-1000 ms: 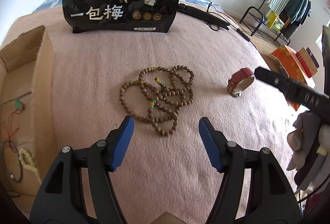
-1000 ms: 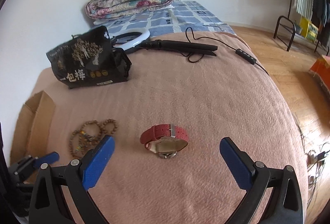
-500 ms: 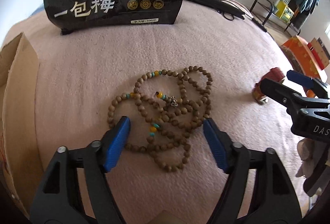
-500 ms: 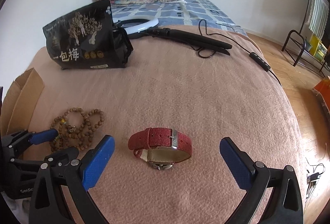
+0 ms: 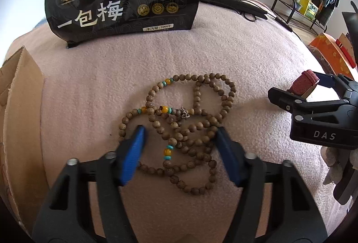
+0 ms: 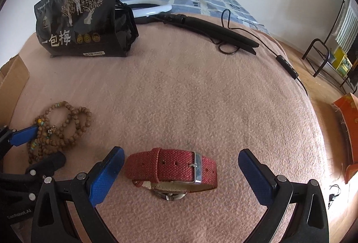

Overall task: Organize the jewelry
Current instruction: 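Grasp the bead necklace with the left tool while the right tool grasps the red watch strap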

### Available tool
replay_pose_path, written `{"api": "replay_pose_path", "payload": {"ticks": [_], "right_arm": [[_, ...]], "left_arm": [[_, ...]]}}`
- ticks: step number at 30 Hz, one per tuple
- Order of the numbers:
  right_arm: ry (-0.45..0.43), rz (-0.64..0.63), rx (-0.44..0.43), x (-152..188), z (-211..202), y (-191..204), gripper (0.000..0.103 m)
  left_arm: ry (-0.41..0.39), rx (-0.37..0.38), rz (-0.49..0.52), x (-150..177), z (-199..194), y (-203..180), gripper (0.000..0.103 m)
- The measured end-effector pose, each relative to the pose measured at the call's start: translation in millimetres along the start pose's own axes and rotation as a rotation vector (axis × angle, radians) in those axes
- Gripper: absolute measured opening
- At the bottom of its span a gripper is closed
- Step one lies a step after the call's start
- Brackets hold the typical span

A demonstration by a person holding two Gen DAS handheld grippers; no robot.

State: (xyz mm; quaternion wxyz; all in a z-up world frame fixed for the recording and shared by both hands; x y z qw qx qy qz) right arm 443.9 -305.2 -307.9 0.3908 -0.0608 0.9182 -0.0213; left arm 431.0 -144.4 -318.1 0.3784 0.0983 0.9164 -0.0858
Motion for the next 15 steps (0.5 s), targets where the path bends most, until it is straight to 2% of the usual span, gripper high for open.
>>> {"api": "replay_pose_path", "payload": {"ticks": [2,3,4,5,6,15], "right_arm": [[0.002,-0.009,-0.004,0.2,1.7,0.8,0.095],[0.007,-0.011,-0.009,0.8,2.5,1.5,0.088],[0.011,-0.010,-0.016,1.2,3.0,2.1,0.080],[0.016,-0.003,-0.031,1.8,4.0,3.3,0.076],[0.018,0.011,-0.052,2.1,3.9,4.7,0.067],[0.017,0.036,-0.090,2.5,-5.8,5.3,0.062]], "left_arm": [[-0.006,0.003,0.002,-0.7,-1.3,1.9,0.042],[-0.010,0.007,0.001,-1.0,-1.7,2.9,0.033],[-0.014,0.007,0.000,-1.4,-2.2,4.0,0.030],[-0.015,0.010,-0.005,-1.7,-2.7,4.8,0.022],[-0.015,0.012,-0.011,-1.6,-3.7,5.7,0.014],[-0.029,0.040,-0.047,-6.5,-16.9,6.3,0.011]]}}
Point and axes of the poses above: each gripper's, at about its wrist camera, not at the fingertips, and z roughly the way its jaws point, y to its left, x to its underside, the point moved 9 cm from there along z, roughly the way its jaws point, and after that the axes turned 14 degrees about -y, right-handed, at the moved point
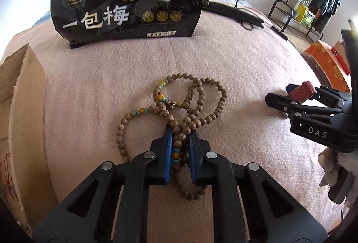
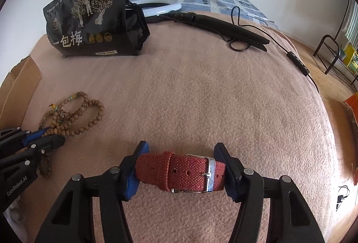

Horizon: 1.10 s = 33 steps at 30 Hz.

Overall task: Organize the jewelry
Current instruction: 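Grasp the bead necklace with the left tool while the right tool grasps the red watch strap, then carry the necklace and watch into the box and open both tools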

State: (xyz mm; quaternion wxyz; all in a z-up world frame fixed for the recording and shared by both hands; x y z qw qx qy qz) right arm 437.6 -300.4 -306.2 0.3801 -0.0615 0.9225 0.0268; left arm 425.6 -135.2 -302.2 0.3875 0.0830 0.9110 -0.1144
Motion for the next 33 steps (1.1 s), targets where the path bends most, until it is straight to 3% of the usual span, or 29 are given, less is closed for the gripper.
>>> {"api": "replay_pose_path", "payload": {"ticks": [8,18,25,33], "right_arm": [[-0.024,0.051,0.002,-3.1,-27.3,-12.9,0.061],[-0.068,0.070,-0.020,-11.9,-69.6,-0.5,0.061],[-0.112,0.061,-0.062,-25.8,-98.0,34.0,0.061],[-0.152,0.022,-0.148,-43.3,-115.6,101.5,0.061]], "left_arm": [[-0.082,0.043,-0.047,-25.7,-40.4,-2.8,0.011],[-0.164,0.071,-0.054,-47.1,-95.3,0.5,0.011],[-0.209,0.052,-0.048,-56.1,-132.4,26.6,0.011],[-0.252,-0.026,-0.107,-65.9,-166.7,96.4,0.011]]}}
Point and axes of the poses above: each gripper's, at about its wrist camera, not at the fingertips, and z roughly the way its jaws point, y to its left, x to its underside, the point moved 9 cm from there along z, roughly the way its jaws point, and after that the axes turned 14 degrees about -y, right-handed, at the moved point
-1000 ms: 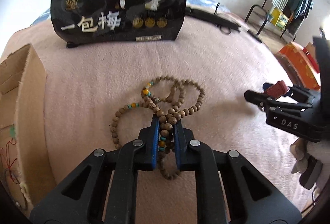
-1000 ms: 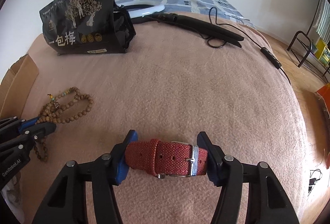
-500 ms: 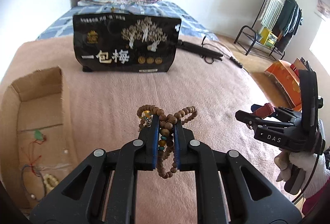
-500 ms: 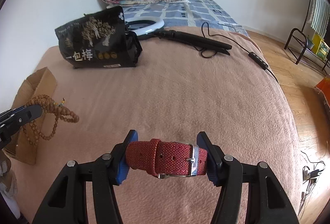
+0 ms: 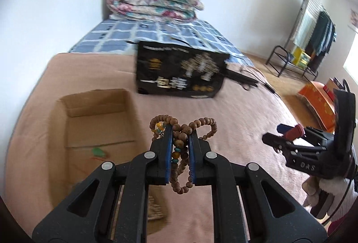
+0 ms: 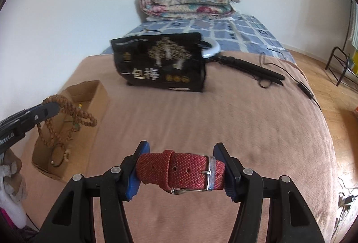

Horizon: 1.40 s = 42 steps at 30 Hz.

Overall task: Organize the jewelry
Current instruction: 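Carry the necklace and watch into the box and open both tools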

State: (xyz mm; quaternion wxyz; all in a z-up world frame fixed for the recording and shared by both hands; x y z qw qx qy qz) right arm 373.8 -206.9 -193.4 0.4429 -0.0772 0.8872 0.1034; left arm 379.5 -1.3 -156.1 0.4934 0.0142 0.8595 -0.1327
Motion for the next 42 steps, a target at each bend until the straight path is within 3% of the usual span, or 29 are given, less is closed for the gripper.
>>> {"api": "replay_pose_path", "payload": {"ticks": [19,32,37,38,39,40,41,42], "right_arm": [[0.010,-0.122,-0.212,-5.1,30.4,163.7,0.062],[0.053,-0.178,-0.275,8.6,54.2,214.0,0.063],[0.058,-0.196,-0.284,13.6,53.5,223.3,0.069],[0.058,-0.204,-0.282,14.1,53.3,225.1,0.072],[0.057,-0.208,-0.279,14.3,52.8,225.7,0.083],[0.050,-0.215,-0.270,13.8,51.7,225.8,0.092],[0.042,-0.221,-0.262,12.5,50.6,225.0,0.094],[0.033,-0.227,-0.256,11.6,49.2,225.0,0.095]], "left_arm": [[0.005,-0.170,-0.097,-14.1,-9.2,147.6,0.011],[0.034,-0.190,-0.132,-8.4,5.1,166.2,0.011],[0.046,-0.184,-0.139,-6.9,8.2,161.8,0.011],[0.051,-0.186,-0.143,-6.5,9.0,161.4,0.017],[0.056,-0.186,-0.144,-6.2,9.5,161.5,0.039],[0.052,-0.189,-0.151,-6.2,9.0,161.4,0.049],[0.040,-0.192,-0.153,-7.4,7.6,161.6,0.057],[0.022,-0.201,-0.151,-8.9,5.5,161.8,0.057]]}}
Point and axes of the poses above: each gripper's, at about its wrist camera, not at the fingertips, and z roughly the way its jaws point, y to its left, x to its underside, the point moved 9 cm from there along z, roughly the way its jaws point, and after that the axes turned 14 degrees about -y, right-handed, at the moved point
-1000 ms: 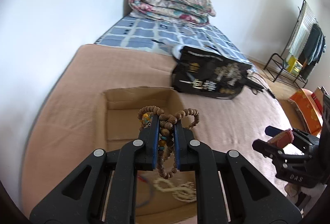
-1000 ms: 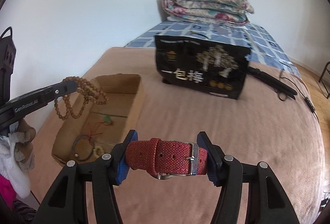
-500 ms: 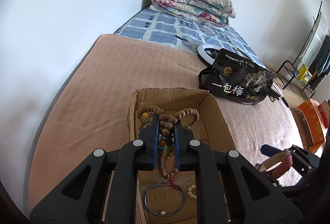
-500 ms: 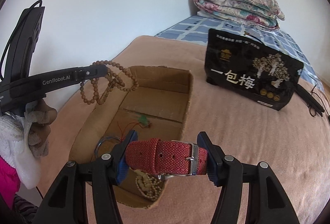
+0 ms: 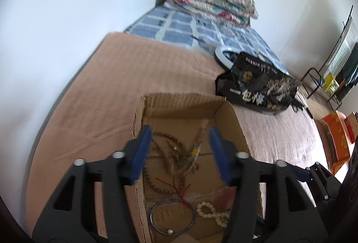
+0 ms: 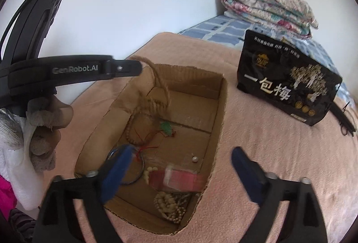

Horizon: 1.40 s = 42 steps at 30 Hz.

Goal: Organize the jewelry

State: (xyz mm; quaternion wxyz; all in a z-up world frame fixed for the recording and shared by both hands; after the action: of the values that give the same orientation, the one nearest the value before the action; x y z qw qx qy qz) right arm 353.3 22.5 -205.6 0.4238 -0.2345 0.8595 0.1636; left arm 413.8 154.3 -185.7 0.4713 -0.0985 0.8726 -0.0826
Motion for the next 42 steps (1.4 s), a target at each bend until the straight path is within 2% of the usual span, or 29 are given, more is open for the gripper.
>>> {"api": "replay_pose_path", "payload": {"ticks": [22,28,37,40,42], "right_arm": [[0.004,0.014,0.026,3.8,-17.7,-3.5,0.098],[-0.013,0.017,0.042,3.2,-37.1,-9.8,0.099],[-0.041,0.019,0.062,3.7,-67.0,-15.1,0.101],[-0.050,0.007,0.067,5.1,-77.3,-14.2,0.101],[-0.057,-0.002,0.062,7.1,-85.1,-13.9,0.102]], "left_arm": [[-0.033,0.000,0.038,-3.3,-24.6,-12.8,0.057],[-0.068,-0.016,0.056,-5.8,-43.9,-18.0,0.057],[-0.169,-0.052,0.088,-17.3,-90.9,-28.9,0.057],[-0.188,-0.045,0.102,-14.6,-105.6,-36.1,0.067],[-0.193,-0.033,0.105,-10.7,-115.3,-40.5,0.069]]}}
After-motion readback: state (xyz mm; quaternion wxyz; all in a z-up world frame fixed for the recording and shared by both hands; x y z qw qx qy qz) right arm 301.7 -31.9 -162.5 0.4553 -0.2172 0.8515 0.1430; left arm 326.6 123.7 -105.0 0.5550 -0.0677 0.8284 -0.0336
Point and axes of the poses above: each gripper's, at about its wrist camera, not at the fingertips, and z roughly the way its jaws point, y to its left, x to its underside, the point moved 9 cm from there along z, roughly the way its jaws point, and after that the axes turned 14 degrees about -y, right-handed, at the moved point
